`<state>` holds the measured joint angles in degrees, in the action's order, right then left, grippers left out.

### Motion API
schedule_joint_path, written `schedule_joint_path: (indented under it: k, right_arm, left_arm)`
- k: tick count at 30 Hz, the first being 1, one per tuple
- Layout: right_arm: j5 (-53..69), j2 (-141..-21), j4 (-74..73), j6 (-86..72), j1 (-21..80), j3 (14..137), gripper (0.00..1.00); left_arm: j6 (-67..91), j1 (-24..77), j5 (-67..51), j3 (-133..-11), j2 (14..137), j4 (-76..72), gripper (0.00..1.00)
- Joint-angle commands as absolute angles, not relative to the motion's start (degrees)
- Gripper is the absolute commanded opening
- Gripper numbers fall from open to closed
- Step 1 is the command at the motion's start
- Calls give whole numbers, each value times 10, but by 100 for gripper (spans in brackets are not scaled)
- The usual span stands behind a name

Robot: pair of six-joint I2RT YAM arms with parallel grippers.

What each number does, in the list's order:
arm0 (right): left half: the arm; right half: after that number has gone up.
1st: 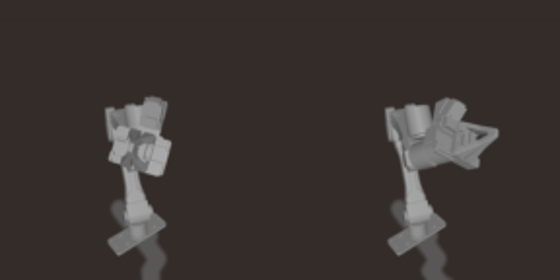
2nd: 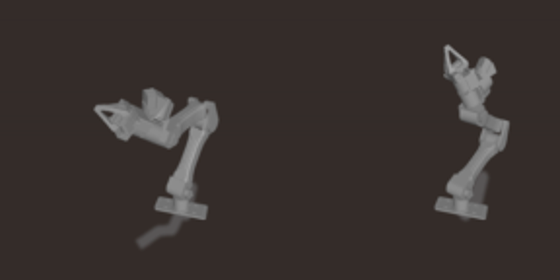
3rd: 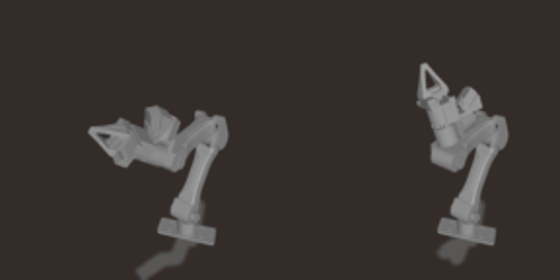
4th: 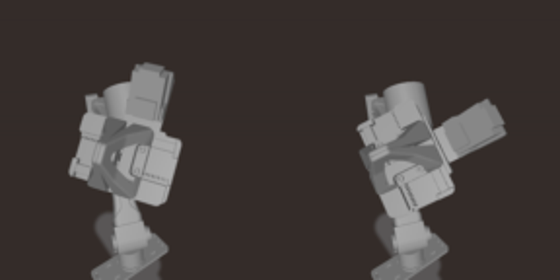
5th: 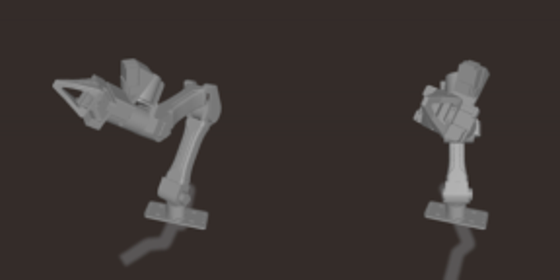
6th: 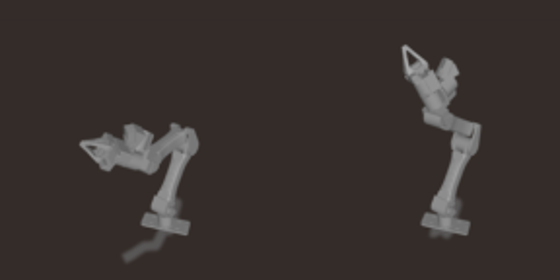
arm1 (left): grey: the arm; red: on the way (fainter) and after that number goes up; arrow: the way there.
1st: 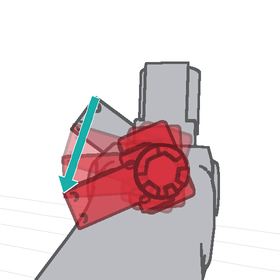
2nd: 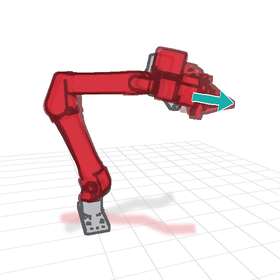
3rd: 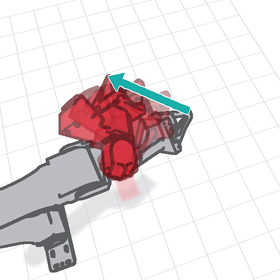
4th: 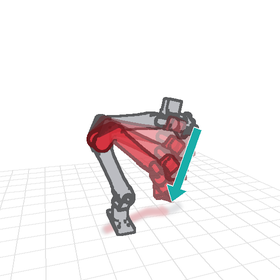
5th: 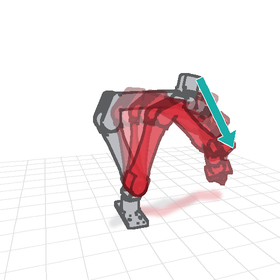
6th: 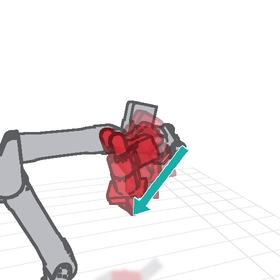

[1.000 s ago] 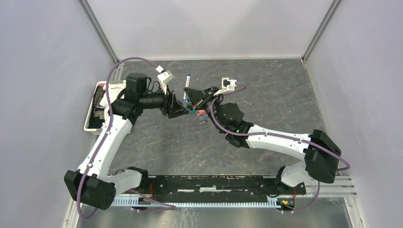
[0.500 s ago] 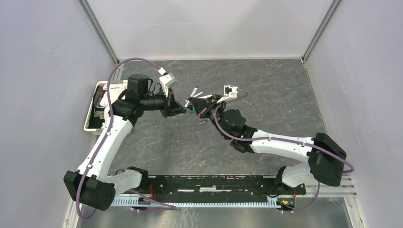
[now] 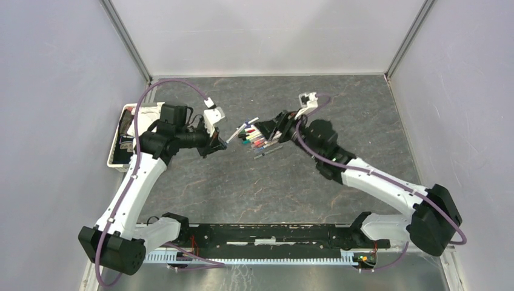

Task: Open the pen caps
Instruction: Pick up the pen from the center of the board.

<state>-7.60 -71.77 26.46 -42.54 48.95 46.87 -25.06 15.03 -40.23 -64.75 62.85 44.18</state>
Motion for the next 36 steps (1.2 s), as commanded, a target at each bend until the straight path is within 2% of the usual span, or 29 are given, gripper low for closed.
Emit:
schedule_joint_path:
  k: [1, 5, 9, 17, 24, 30, 34, 36]
  right_arm:
    - [189, -691, 148, -336, 389, 549, 82]
    - [325, -758, -9, -241, 372, 660, 83]
    - [413, -826, -47, -245, 376, 703, 81]
    - [461, -932, -86, -231, 450, 770, 76]
    - [489, -971, -63, -252, 483, 788, 74]
    - [498, -1012, -46, -271, 494, 801, 60]
    - [499, -1045, -50, -272, 503, 826, 56]
    - [501, -1058, -47, -276, 504, 837, 48]
  left_arm:
    - [-439, 159, -330, -633, 597, 536, 2]
    - [-545, 177, -296, -622, 577, 588, 2]
    - [-606, 199, -269, -621, 557, 621, 2]
    - [-669, 226, -234, -621, 540, 643, 2]
    - [-715, 229, -228, -615, 530, 646, 2]
    - [-731, 233, -227, -623, 536, 650, 2]
    - [-729, 237, -232, -627, 542, 653, 2]
    - [-729, 239, -232, -624, 540, 655, 2]
